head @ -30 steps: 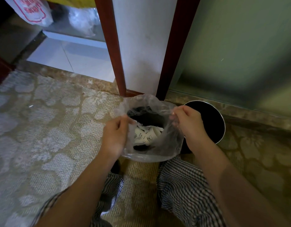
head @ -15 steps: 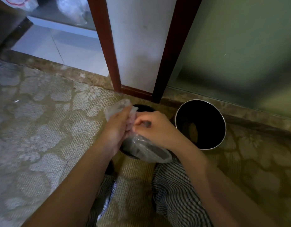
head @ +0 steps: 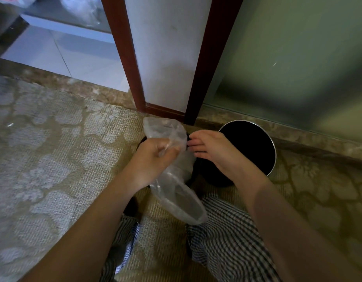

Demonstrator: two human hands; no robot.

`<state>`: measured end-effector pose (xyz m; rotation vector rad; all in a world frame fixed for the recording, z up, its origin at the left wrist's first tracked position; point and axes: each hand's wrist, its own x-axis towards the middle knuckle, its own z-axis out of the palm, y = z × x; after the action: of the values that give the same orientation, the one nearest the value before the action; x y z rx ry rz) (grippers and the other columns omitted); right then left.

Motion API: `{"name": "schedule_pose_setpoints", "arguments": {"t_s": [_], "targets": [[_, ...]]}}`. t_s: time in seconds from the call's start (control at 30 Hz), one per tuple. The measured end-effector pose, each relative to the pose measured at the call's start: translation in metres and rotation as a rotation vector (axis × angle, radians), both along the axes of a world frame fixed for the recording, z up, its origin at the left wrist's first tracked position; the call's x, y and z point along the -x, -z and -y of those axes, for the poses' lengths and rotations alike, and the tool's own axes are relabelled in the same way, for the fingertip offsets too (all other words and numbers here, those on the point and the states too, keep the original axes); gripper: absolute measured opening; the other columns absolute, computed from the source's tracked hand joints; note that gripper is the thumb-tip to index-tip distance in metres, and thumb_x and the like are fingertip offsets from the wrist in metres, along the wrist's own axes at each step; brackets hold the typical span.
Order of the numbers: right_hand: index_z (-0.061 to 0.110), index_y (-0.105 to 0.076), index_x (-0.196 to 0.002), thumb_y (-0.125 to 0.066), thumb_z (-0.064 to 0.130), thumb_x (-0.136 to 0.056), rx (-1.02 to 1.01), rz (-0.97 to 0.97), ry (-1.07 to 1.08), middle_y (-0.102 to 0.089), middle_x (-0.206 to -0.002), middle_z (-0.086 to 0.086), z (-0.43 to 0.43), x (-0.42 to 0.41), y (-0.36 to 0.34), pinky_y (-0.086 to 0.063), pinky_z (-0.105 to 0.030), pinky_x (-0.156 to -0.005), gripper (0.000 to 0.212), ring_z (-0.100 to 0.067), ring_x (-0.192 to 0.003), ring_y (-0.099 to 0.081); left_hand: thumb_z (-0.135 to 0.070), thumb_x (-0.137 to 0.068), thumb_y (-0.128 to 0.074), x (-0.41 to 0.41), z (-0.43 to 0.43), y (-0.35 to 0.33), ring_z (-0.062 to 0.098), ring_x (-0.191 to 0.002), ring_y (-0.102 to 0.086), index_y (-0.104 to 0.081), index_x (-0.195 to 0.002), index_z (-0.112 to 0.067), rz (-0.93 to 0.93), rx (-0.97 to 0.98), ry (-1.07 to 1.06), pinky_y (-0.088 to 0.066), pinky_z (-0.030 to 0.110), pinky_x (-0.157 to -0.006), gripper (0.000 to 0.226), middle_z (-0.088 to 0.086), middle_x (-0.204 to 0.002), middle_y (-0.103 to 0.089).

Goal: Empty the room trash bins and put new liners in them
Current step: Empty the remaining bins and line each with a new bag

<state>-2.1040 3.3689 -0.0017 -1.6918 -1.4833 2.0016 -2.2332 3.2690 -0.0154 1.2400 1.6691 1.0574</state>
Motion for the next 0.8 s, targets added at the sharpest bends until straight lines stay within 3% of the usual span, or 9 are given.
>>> {"name": "schedule_pose_setpoints", "arguments": {"t_s": [0.07,0.1,0.23,0.3,0.37,0.47,0.57,0.63,0.8], "targets": [[0.007,-0.06,-0.118,-0.044,0.023,-0.1,0.096,-0.092,0.04,-0.067,-0.112,-0.011,0.004,0.004,0.001,-0.053,-0.028,-0.083,0.029,-0.02,-0.099,-0.065,-0.015,-0.094,-0.056,-0.002,0.002,0.0,0.001,-0.046,-0.03,-0.035,-0.05,-0.014,0.145,0.05,0.07,-0.027,0.013,-0.051,0.049,-0.014,-0.048,-0.032],[0.007,-0.058,-0.122,-0.045,0.024,-0.1,0.144,-0.132,0.079,-0.067,-0.113,-0.011,0.006,0.006,0.002,-0.053,-0.029,-0.082,0.031,-0.021,-0.099,-0.065,-0.025,-0.091,-0.059,-0.001,0.002,0.0,0.01,-0.052,-0.037,-0.041,-0.052,-0.004,0.222,0.087,0.099,-0.032,0.018,-0.057,0.048,-0.004,-0.053,-0.039],[0.007,-0.061,-0.12,-0.055,0.021,-0.095,0.35,-0.252,0.307,-0.065,-0.117,-0.016,0.006,0.007,0.003,-0.055,-0.032,-0.076,0.03,-0.025,-0.1,-0.065,-0.05,-0.073,-0.059,0.004,0.004,-0.009,0.028,-0.079,-0.046,-0.052,-0.082,0.021,0.42,0.22,0.169,-0.035,0.039,-0.075,0.072,0.017,-0.084,-0.053],[0.006,-0.062,-0.112,-0.058,0.018,-0.093,0.426,-0.294,0.438,-0.065,-0.11,-0.017,0.003,0.004,0.002,-0.053,-0.034,-0.08,0.023,-0.026,-0.094,-0.064,-0.049,-0.071,-0.06,0.005,0.005,-0.011,0.028,-0.082,-0.046,-0.053,-0.087,0.02,0.422,0.271,0.24,-0.035,0.04,-0.076,0.071,0.016,-0.087,-0.054],[0.005,-0.058,-0.097,-0.057,0.012,-0.093,0.493,-0.402,0.587,-0.064,-0.088,-0.014,-0.001,0.0,-0.002,-0.05,-0.028,-0.08,0.008,-0.02,-0.078,-0.061,-0.044,-0.072,-0.06,0.008,0.005,-0.01,0.023,-0.072,-0.043,-0.055,-0.074,0.013,0.366,0.323,0.308,-0.034,0.035,-0.071,0.057,0.009,-0.076,-0.05],[0.006,-0.054,-0.089,-0.051,0.009,-0.095,0.521,-0.471,0.503,-0.054,-0.054,-0.002,-0.006,-0.007,-0.007,-0.038,-0.015,-0.047,0.008,-0.004,-0.047,-0.042,-0.037,-0.073,-0.058,0.013,0.005,-0.013,0.018,-0.051,-0.033,-0.048,-0.051,-0.013,0.249,0.381,0.331,-0.031,0.027,-0.054,0.034,0.004,-0.055,-0.036],[0.003,-0.056,-0.097,-0.046,0.007,-0.097,0.413,-0.388,0.297,-0.05,-0.048,0.003,-0.01,-0.014,-0.01,-0.022,-0.01,-0.035,0.011,-0.003,-0.034,-0.033,-0.047,-0.072,-0.059,0.027,0.006,-0.013,0.022,-0.054,-0.044,-0.06,-0.059,-0.008,0.145,0.438,0.237,-0.036,0.031,-0.058,0.041,0.009,-0.058,-0.05],[0.003,-0.055,-0.115,-0.047,-0.002,-0.094,0.267,-0.327,0.29,-0.051,-0.054,0.0,-0.013,-0.018,-0.01,-0.027,-0.012,-0.035,0.023,-0.002,-0.036,-0.036,-0.038,-0.089,-0.059,0.04,0.008,-0.009,0.023,-0.063,-0.058,-0.071,-0.071,-0.012,0.055,0.426,0.083,-0.043,0.031,-0.066,0.034,0.013,-0.068,-0.066],[0.014,-0.051,-0.128,-0.054,-0.006,-0.086,-0.418,0.156,0.073,-0.056,-0.083,0.0,-0.029,-0.04,-0.002,-0.041,-0.022,-0.057,0.047,-0.011,-0.062,-0.05,-0.028,-0.096,-0.05,0.061,0.011,-0.008,0.024,-0.06,-0.053,-0.069,-0.071,-0.005,-0.188,0.311,-0.13,-0.036,0.026,-0.058,0.04,0.028,-0.073,-0.065]]}}
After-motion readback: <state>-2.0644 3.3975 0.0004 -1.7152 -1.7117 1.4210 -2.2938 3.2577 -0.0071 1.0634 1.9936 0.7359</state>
